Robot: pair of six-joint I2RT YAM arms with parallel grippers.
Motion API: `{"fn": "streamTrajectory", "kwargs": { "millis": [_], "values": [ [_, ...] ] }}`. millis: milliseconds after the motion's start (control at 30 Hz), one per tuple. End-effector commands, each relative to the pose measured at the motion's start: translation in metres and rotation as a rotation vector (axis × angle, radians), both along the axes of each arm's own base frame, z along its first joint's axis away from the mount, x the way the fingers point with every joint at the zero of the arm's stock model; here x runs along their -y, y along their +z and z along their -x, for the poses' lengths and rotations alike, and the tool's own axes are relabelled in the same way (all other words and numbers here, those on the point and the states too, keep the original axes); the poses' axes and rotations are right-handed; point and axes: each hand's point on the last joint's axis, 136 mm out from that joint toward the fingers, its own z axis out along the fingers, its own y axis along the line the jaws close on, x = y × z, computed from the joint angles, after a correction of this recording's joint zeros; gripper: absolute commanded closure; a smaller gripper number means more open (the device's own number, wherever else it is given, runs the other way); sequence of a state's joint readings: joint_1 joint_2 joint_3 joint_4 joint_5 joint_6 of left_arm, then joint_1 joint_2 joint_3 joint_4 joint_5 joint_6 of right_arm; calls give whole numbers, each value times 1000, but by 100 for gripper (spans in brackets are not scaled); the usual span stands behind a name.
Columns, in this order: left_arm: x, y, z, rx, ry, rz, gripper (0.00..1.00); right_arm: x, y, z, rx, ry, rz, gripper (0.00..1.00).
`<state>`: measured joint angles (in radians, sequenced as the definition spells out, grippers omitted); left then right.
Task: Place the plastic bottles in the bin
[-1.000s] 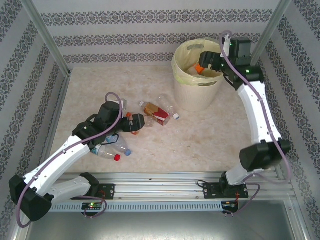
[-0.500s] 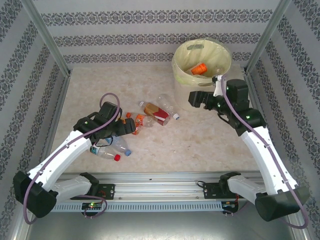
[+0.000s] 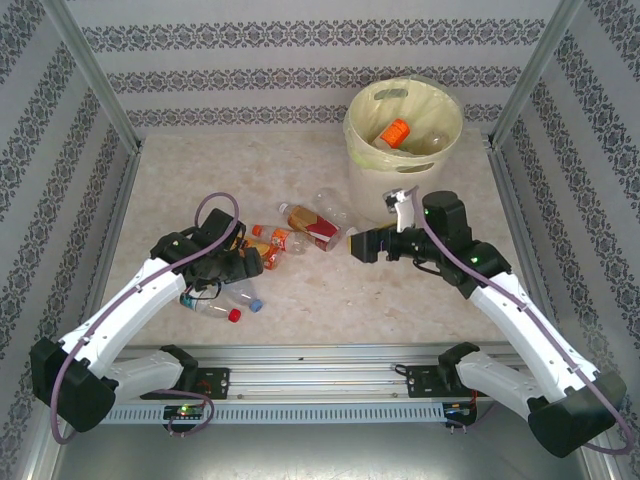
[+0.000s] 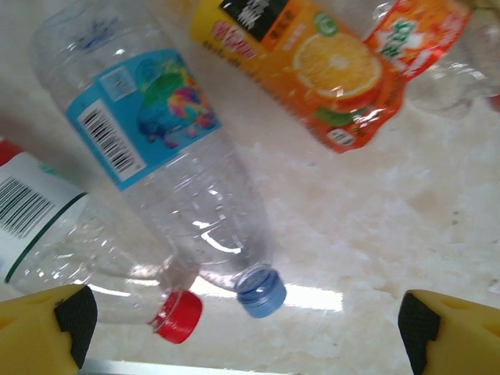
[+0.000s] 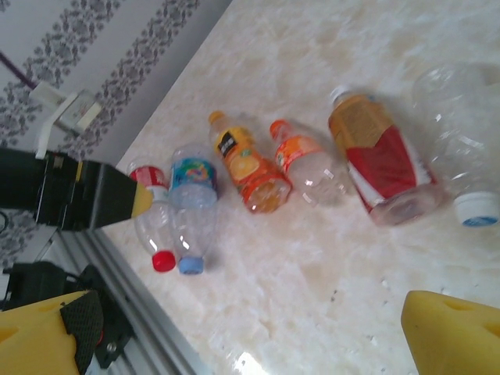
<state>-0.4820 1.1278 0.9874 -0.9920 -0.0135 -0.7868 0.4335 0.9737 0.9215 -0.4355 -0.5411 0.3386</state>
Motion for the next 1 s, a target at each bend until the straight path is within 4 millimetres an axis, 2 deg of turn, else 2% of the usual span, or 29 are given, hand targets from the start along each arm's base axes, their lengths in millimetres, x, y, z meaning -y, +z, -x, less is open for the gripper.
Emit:
{"fn": "streamTrajectory", "kwargs": {
  "millis": [0,100,200,633,967],
  "values": [
    [-29,-15,24,-102,91,-105,0,-6,-2,13,4,40,-17,2],
    [-33,-20,29,-120,102,-122,0,-7,-5,21,0,37,-21,2],
    [-30,-30,30,-140,117,-73,0,-10,-7,25,-11,30,-22,2],
    [-17,-55,-10,-184,111,-7,0,-17,-34,32,-38,-4,26,2],
    [-26,-73,-30,-189,144,16,5,-18,-39,34,-50,-9,34,2]
  ]
}}
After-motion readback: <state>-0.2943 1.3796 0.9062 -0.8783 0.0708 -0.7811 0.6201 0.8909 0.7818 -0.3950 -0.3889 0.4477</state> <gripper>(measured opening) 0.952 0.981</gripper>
